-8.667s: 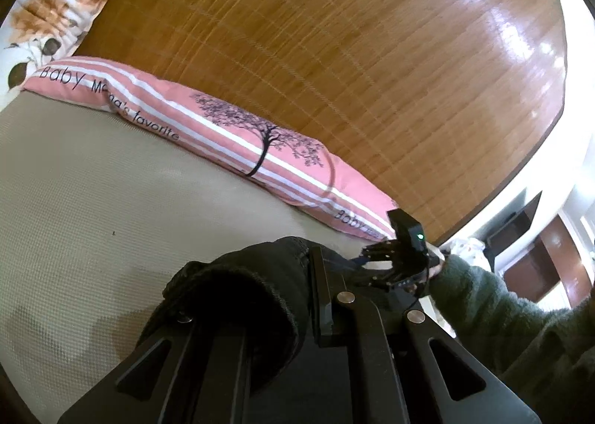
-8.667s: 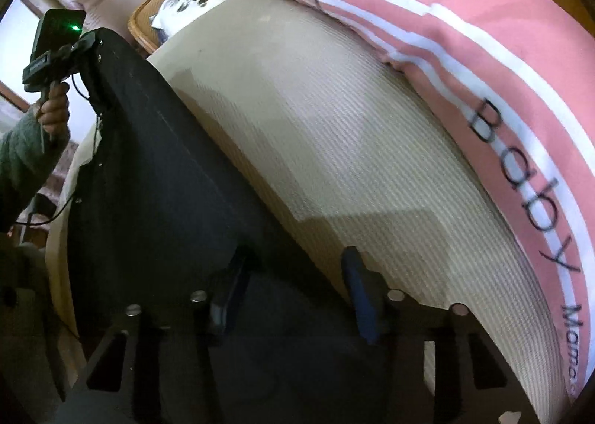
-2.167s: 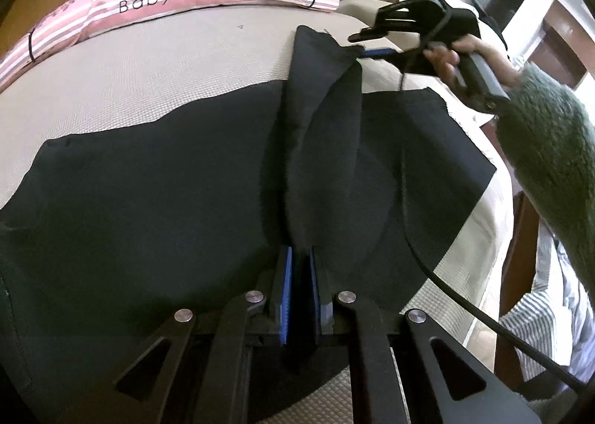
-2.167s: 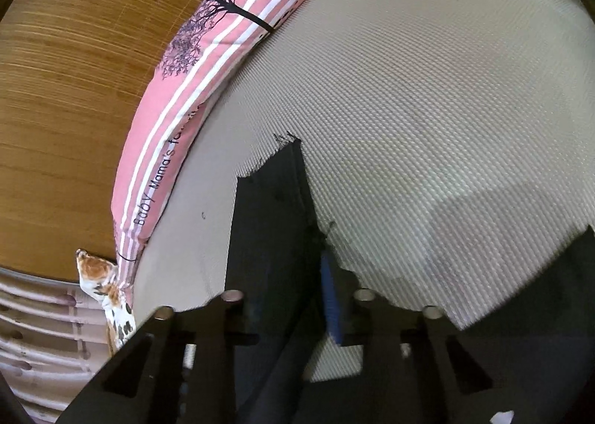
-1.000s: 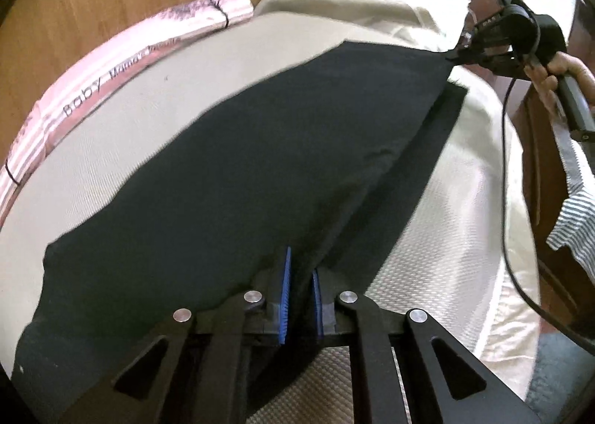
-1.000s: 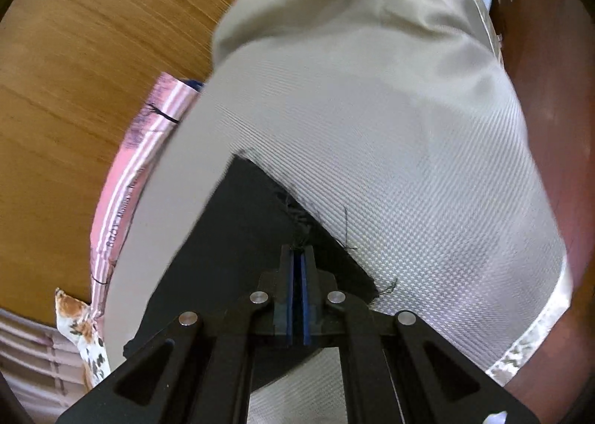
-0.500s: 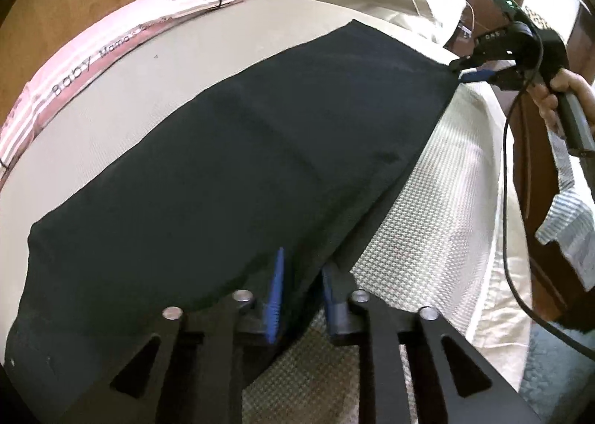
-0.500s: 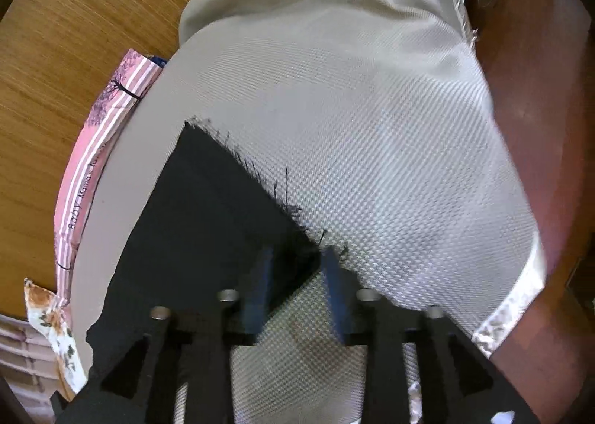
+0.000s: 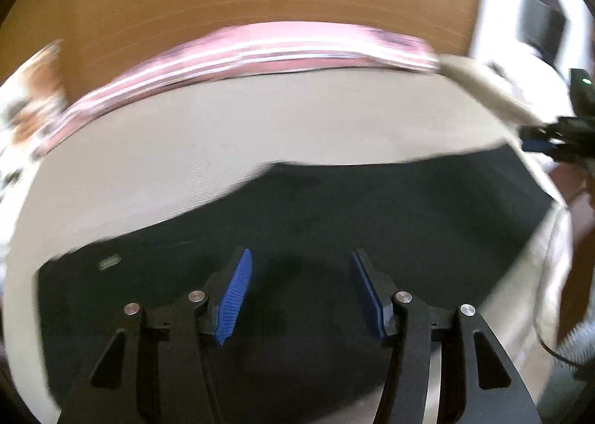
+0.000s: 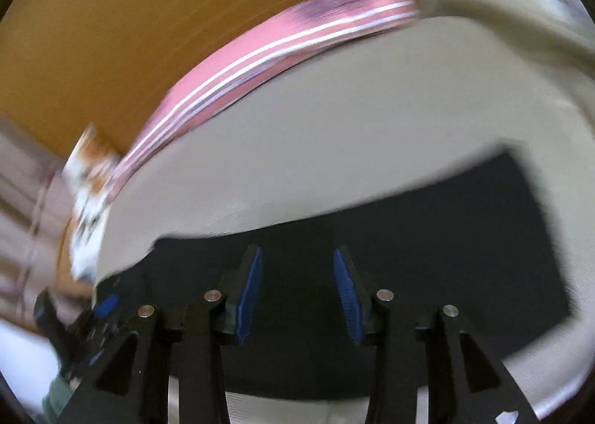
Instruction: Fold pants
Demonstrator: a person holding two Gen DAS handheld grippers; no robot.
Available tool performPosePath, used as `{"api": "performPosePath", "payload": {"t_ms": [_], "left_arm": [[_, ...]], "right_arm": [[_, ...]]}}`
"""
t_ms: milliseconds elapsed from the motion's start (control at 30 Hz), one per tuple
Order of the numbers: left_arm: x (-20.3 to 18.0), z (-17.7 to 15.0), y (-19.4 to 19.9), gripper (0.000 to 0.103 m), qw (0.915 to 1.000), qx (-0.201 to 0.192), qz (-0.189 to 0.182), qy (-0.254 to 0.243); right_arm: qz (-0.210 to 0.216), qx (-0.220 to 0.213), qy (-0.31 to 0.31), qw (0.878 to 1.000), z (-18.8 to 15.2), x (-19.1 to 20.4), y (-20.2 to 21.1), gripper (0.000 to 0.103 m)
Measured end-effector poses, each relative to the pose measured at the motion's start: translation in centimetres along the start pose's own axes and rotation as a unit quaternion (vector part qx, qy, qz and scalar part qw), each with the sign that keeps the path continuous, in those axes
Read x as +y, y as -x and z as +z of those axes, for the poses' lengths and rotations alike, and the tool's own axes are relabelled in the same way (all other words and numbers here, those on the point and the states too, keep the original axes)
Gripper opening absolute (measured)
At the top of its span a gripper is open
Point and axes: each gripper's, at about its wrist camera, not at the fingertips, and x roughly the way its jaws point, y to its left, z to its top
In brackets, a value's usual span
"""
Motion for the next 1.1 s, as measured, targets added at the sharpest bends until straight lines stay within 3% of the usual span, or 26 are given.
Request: {"api": "performPosePath", "payload": {"t_ms": [133, 233, 400, 533, 567, 633, 833, 967, 1033, 1100], "left_arm": [[5.9, -1.6, 0.8, 0.056, 0.9958, 0.001, 0.066, 0.063], [9.7, -3.5, 1.3, 0.056, 0.9903, 0.009, 0.092, 0.105], [13.6, -6.3, 0.7, 0.056, 0.9813, 0.032, 0.097, 0.163], [14.1, -7.1, 0.6, 0.056, 0.9817, 0.03, 0.085, 0.168], [14.2, -7.0, 0.5, 0.056, 0.9821, 0.03, 0.084, 0.166], [14.5, -7.3, 0.5, 0.056, 0.9822, 0.028, 0.08, 0.167], [15.4, -7.1, 0.2, 0.056, 0.9815, 0.024, 0.074, 0.175], [15.3, -7.1, 0.0, 0.056, 0.9821, 0.023, 0.078, 0.17], [15.2, -7.0, -0.1, 0.056, 0.9824, 0.027, 0.084, 0.165], [15.1, -6.5, 0.0, 0.056, 0.9808, 0.033, 0.092, 0.169]], "right_arm": [[0.059, 0.073, 0.095, 0.991, 1.3, 8.8, -7.4, 0.041], [0.09, 0.122, 0.143, 0.978, 1.8, 13.9, -12.5, 0.042], [0.109, 0.171, 0.191, 0.96, 2.3, 18.9, -18.5, 0.051], [0.108, 0.214, 0.205, 0.949, 2.7, 19.9, -22.2, 0.053], [0.119, 0.227, 0.204, 0.945, 2.6, 20.0, -22.9, 0.05], [0.13, 0.237, 0.21, 0.94, 2.4, 20.2, -23.6, 0.015], [0.113, 0.206, 0.176, 0.956, 3.2, 20.1, -24.9, 0.009], [0.107, 0.191, 0.182, 0.959, 2.6, 20.2, -25.5, 0.008], [0.109, 0.192, 0.174, 0.96, 2.7, 20.0, -25.2, 0.012], [0.102, 0.185, 0.168, 0.963, 3.0, 20.1, -24.3, 0.033]]}}
